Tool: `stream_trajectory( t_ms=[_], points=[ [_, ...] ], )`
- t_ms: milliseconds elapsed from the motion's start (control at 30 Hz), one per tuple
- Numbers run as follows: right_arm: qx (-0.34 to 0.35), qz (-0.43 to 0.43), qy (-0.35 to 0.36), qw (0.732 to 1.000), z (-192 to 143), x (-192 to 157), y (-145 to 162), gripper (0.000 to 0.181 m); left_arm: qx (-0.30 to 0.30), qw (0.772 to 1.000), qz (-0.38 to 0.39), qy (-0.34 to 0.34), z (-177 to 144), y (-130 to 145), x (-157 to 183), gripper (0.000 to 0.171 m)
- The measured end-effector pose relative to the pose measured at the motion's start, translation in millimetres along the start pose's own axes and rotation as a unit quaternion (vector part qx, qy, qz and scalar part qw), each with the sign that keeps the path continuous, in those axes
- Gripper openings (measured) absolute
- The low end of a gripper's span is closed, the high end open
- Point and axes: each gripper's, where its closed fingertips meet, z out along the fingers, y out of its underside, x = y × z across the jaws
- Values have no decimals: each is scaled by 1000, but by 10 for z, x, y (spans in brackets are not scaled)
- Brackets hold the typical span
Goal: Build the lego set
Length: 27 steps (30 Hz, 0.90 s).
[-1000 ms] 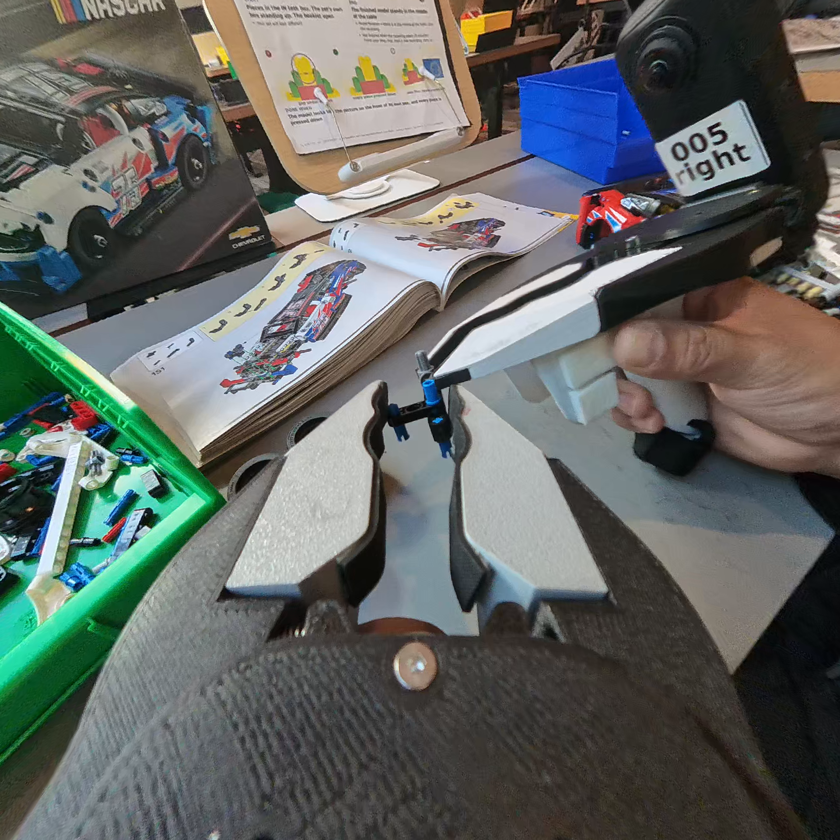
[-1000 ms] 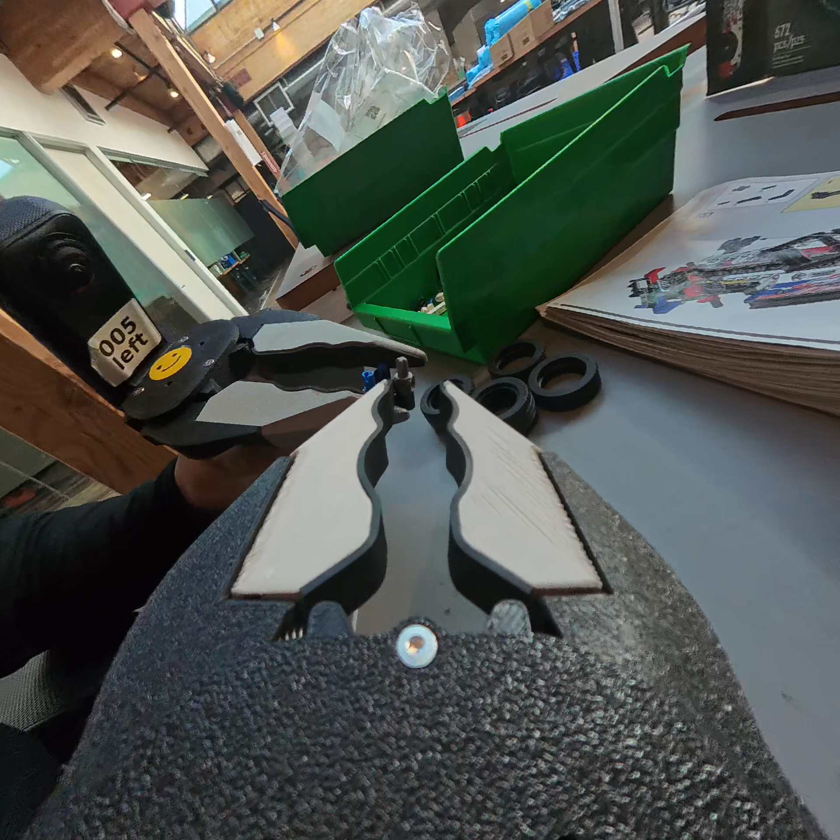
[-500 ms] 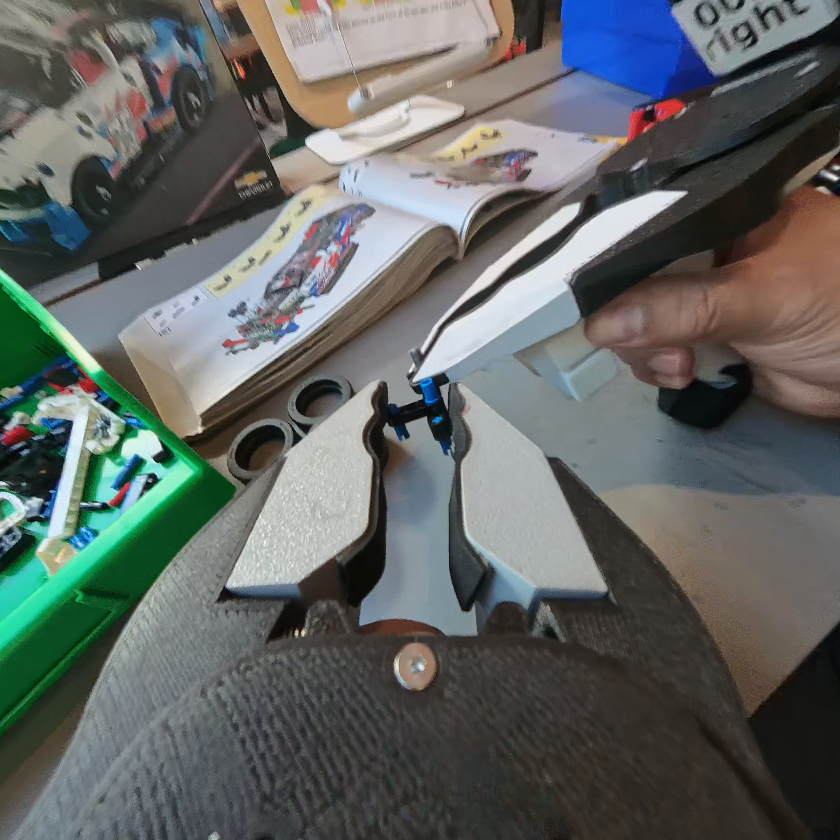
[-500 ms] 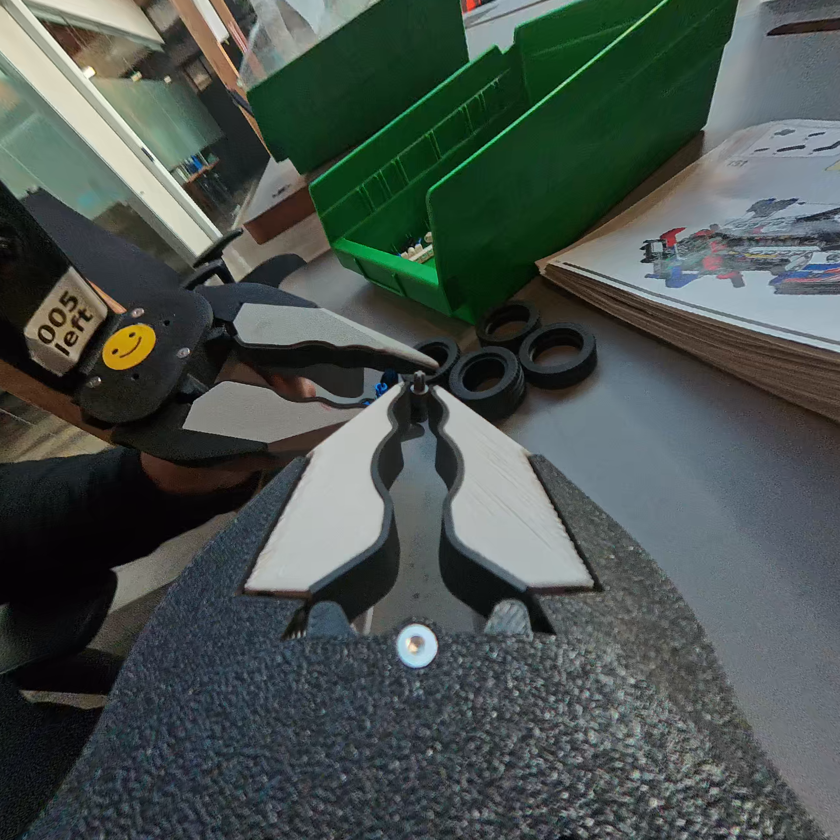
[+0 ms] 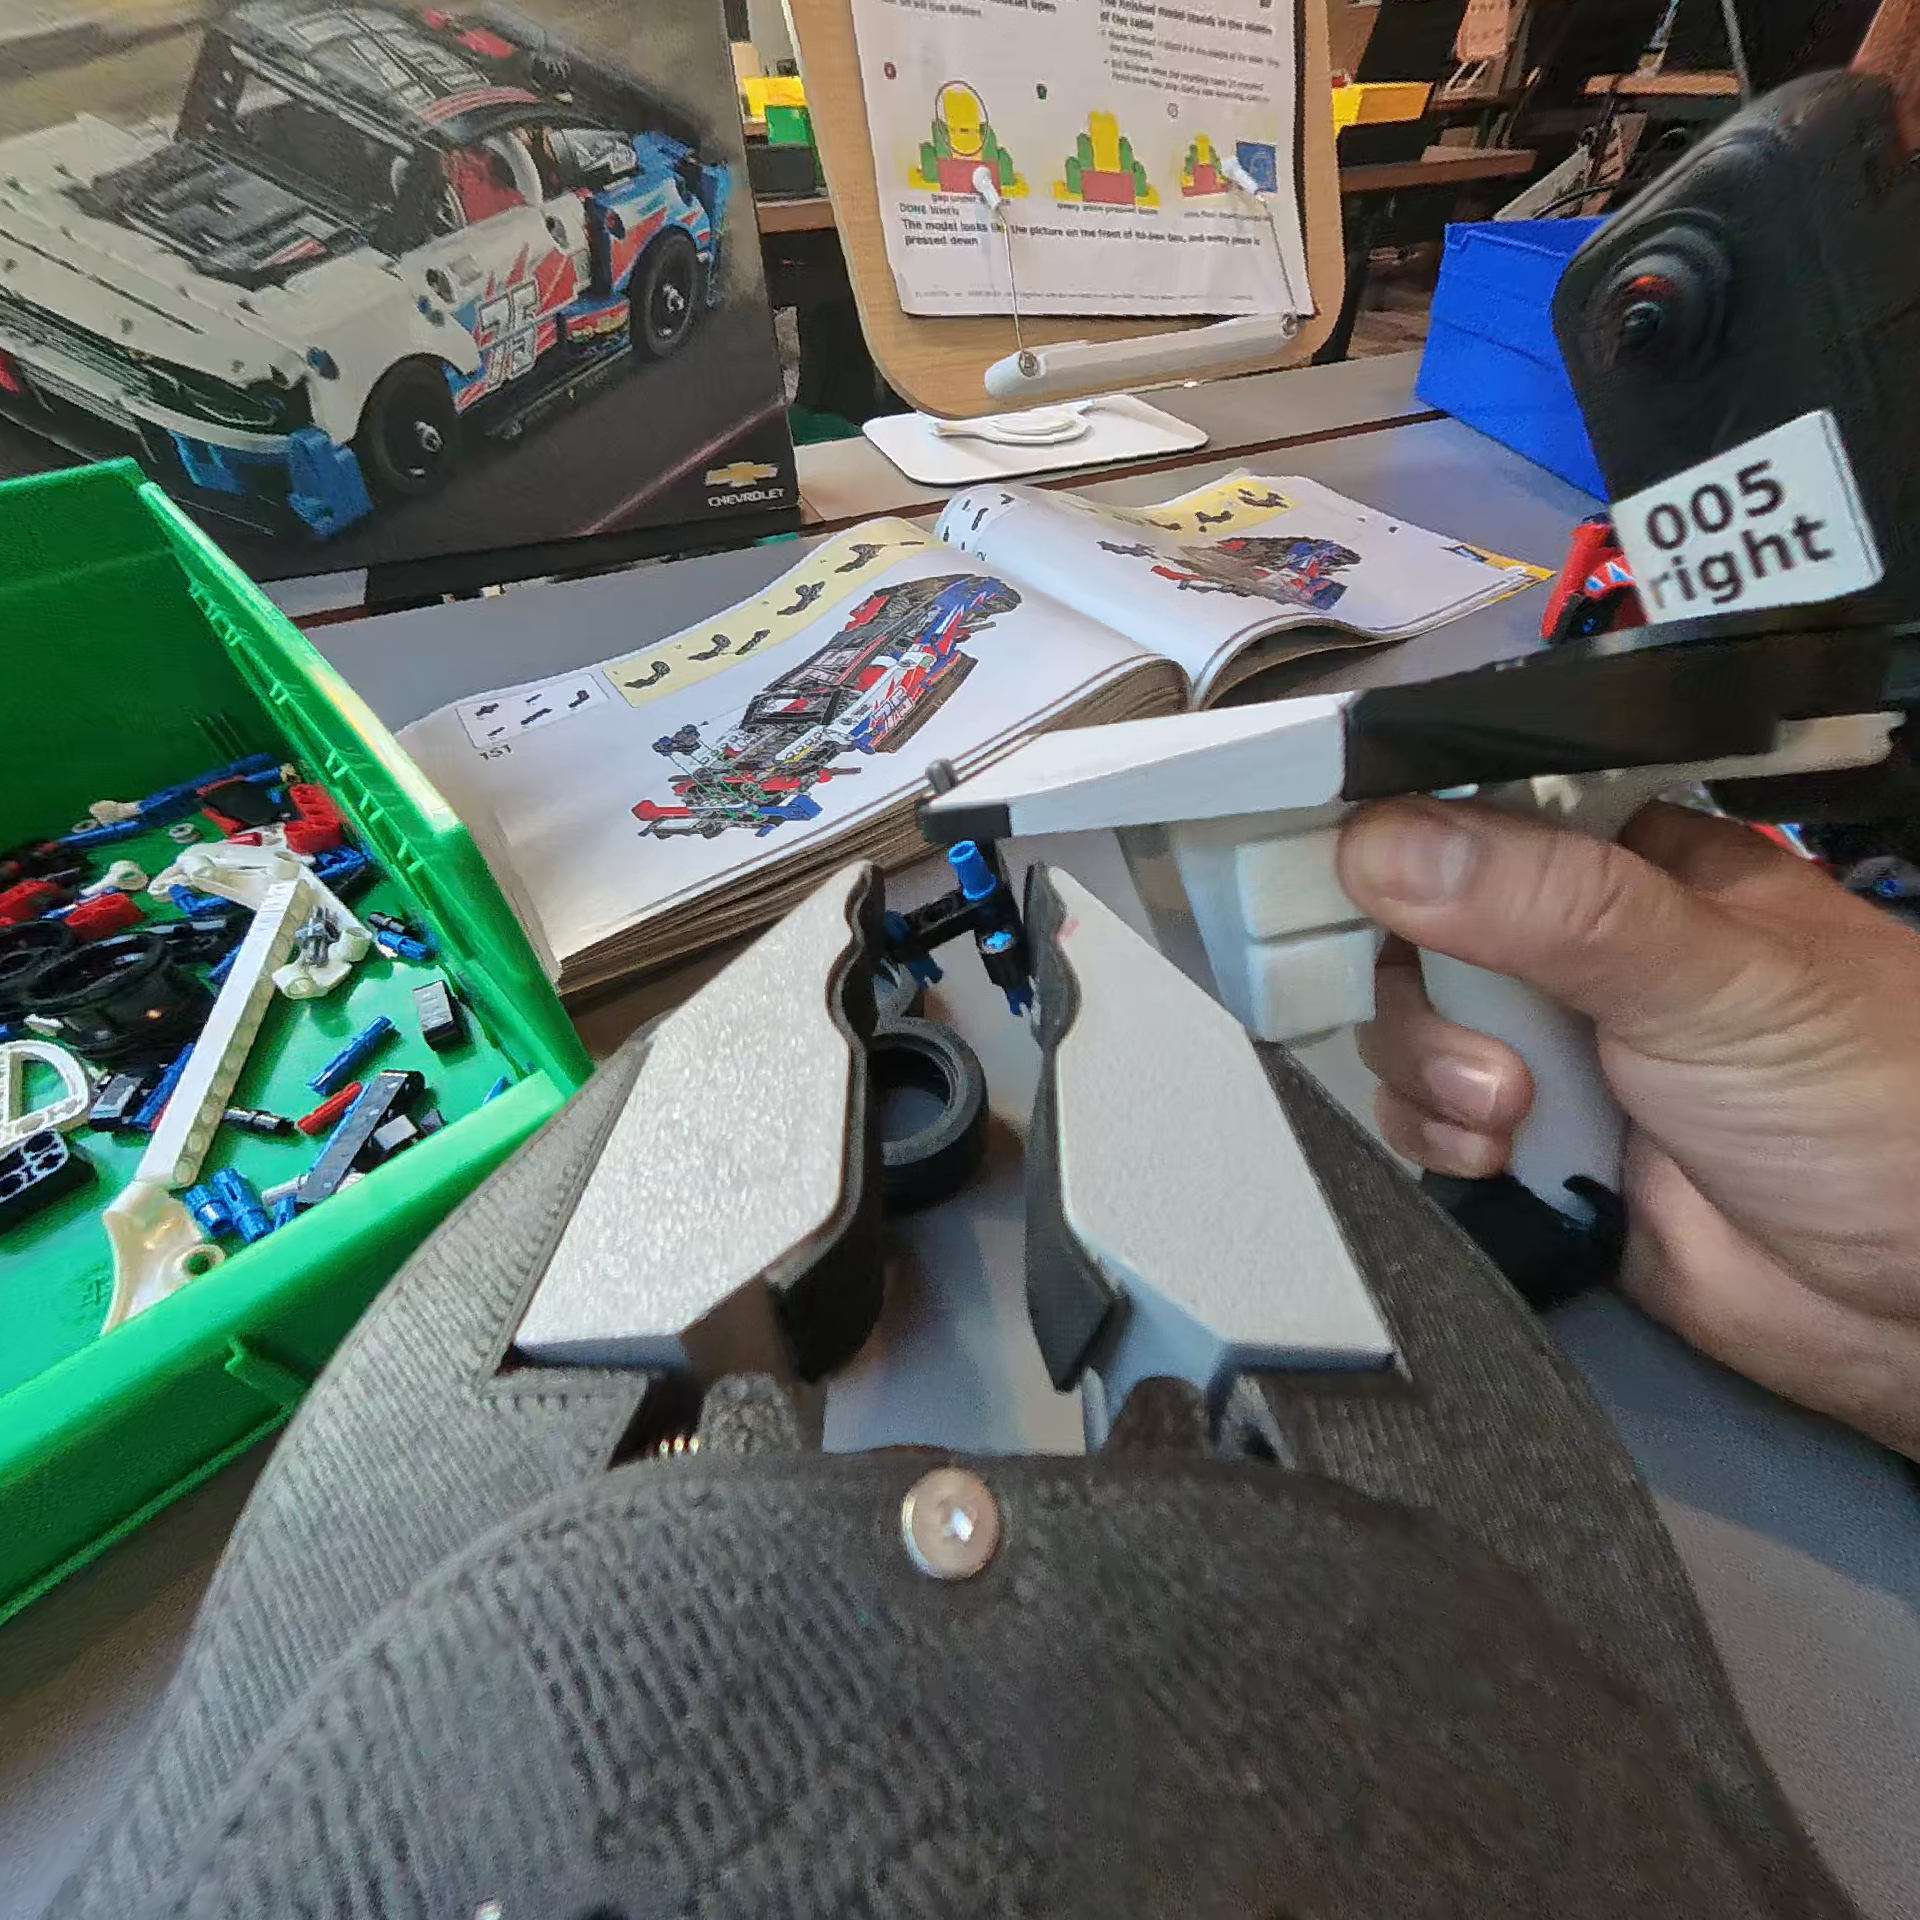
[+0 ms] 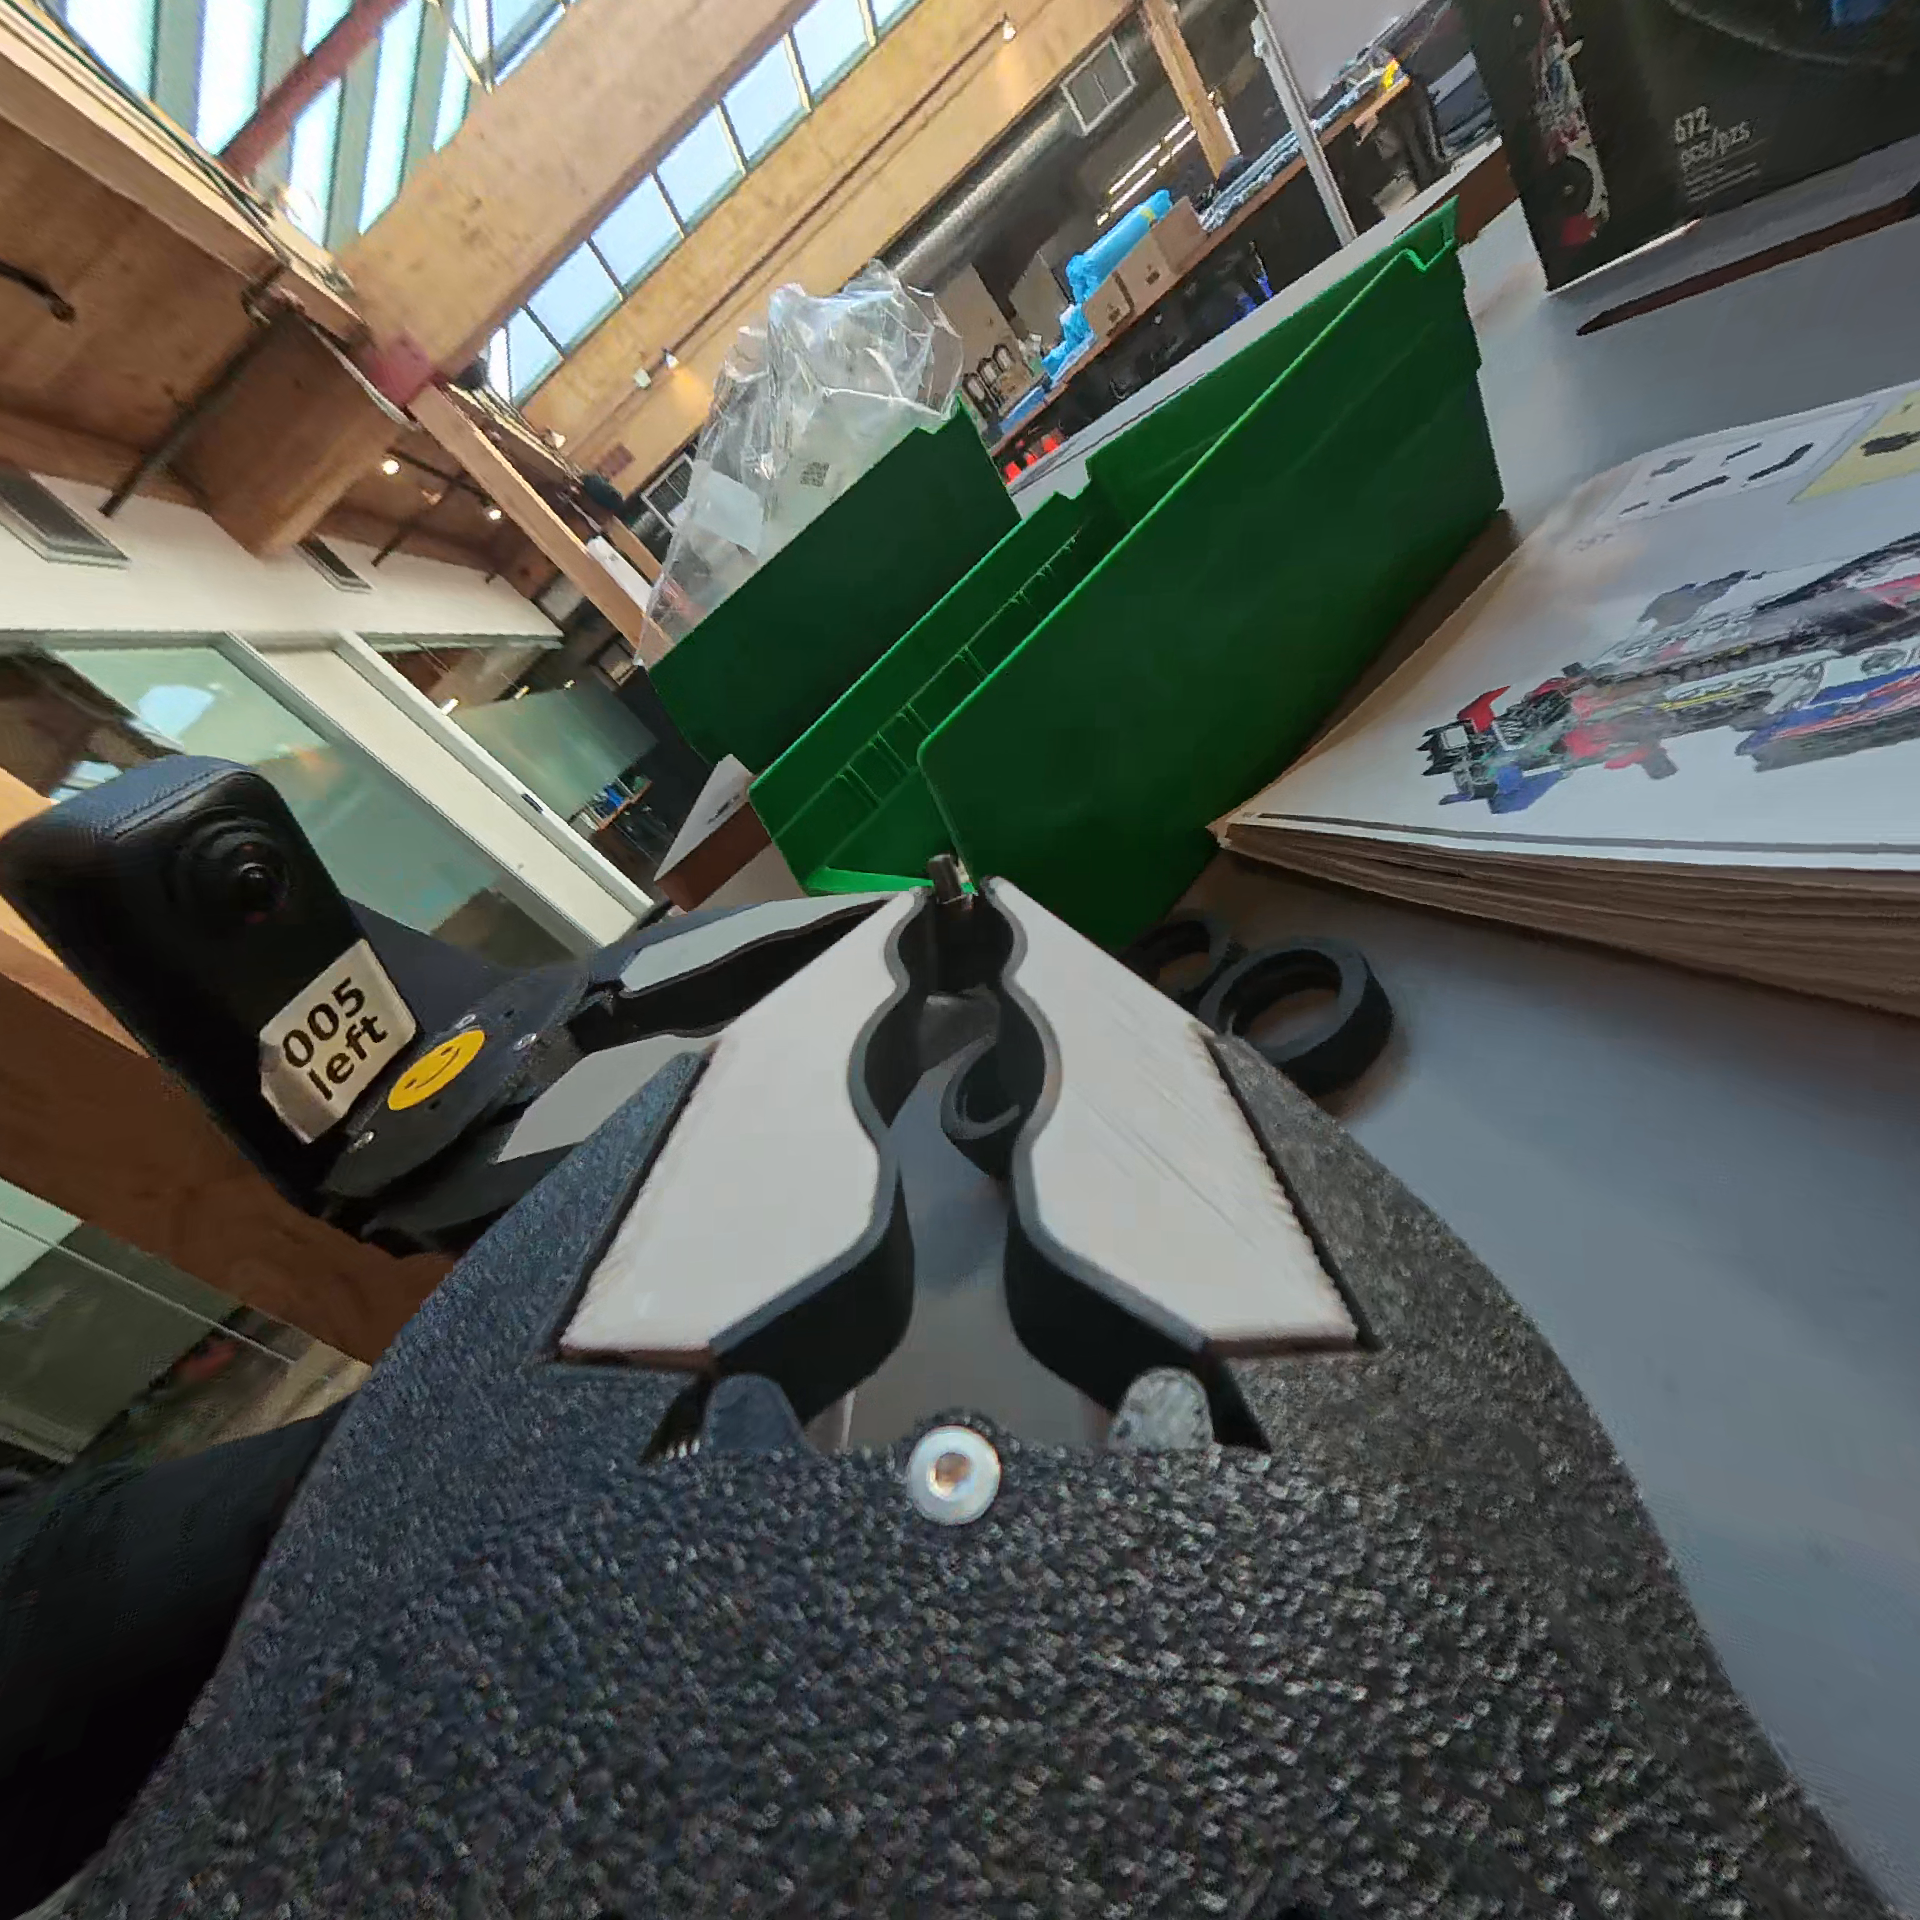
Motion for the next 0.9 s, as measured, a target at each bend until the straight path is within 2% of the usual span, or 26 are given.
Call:
stream_trajectory(
  t_ms=[433, 567, 667, 733, 900],
  points=[
    [25, 54, -31, 998, -41, 20, -74, 3, 10, 1000, -10, 6, 54, -44, 44, 27],
    [-36, 79, -49, 995, 7, 15, 72, 7, -21, 999, -24, 35, -6, 31, 7, 26],
    [-76, 29, -51, 995, 1, -51, 153, 7, -43, 994, -28, 92, -83, 58, 70, 33],
    [-106, 21, -55, 993, 24, -81, 235, 7, -75, 991, -16, 109, -74, 176, 95, 26],
    [-173, -57, -50, 982, -33, -92, 344, 8, -90, 982, -23, 167, -146, 260, 185, 25]
  ],
)
